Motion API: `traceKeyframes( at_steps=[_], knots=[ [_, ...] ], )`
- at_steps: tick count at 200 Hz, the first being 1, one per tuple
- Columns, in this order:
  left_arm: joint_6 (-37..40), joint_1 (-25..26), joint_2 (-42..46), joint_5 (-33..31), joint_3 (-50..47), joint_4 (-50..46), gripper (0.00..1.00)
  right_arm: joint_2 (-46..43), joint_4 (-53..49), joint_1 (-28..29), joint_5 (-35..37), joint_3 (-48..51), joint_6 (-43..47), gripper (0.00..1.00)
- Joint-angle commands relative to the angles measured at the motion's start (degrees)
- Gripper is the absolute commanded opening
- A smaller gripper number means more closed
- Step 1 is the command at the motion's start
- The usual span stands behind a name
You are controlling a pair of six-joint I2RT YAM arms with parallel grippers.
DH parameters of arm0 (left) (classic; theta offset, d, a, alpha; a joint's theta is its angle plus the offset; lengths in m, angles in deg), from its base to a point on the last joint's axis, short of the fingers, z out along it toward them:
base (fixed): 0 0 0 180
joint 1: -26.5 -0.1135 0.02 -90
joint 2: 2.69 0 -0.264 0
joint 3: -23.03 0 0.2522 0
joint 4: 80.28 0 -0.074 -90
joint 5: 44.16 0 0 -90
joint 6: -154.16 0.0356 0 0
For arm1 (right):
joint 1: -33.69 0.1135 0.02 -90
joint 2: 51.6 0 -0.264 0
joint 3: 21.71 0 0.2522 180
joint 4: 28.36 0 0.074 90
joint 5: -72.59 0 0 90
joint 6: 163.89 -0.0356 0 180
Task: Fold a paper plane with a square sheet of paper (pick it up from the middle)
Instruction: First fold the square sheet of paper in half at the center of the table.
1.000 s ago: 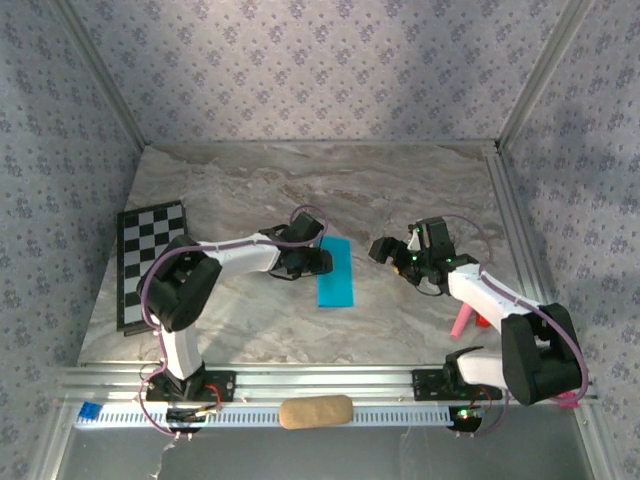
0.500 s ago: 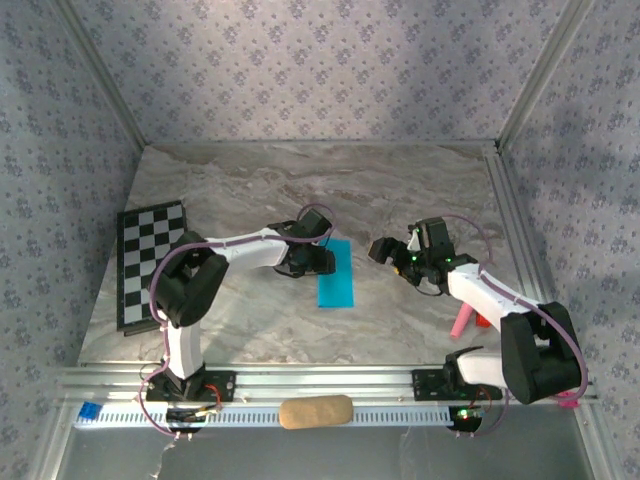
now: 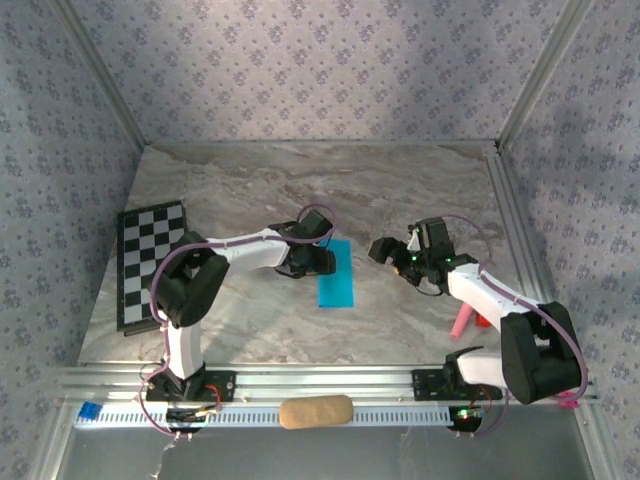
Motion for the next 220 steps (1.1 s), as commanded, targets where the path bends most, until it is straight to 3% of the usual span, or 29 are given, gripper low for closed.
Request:
traceKeyframes(
  at_steps=[1, 220],
  knots=[
    [0.34, 0.04, -2.88, -1.55, -0.44, 1.58, 0.58, 0.12, -0.53, 0.39, -0.79, -0.63, -0.66, 0.94],
    [-0.65, 0.12, -5.32, 0.25, -0.17, 2.71, 0.60, 2.28, -0.97, 0.96, -1.35, -1.67, -0.60, 0.94]
  ],
)
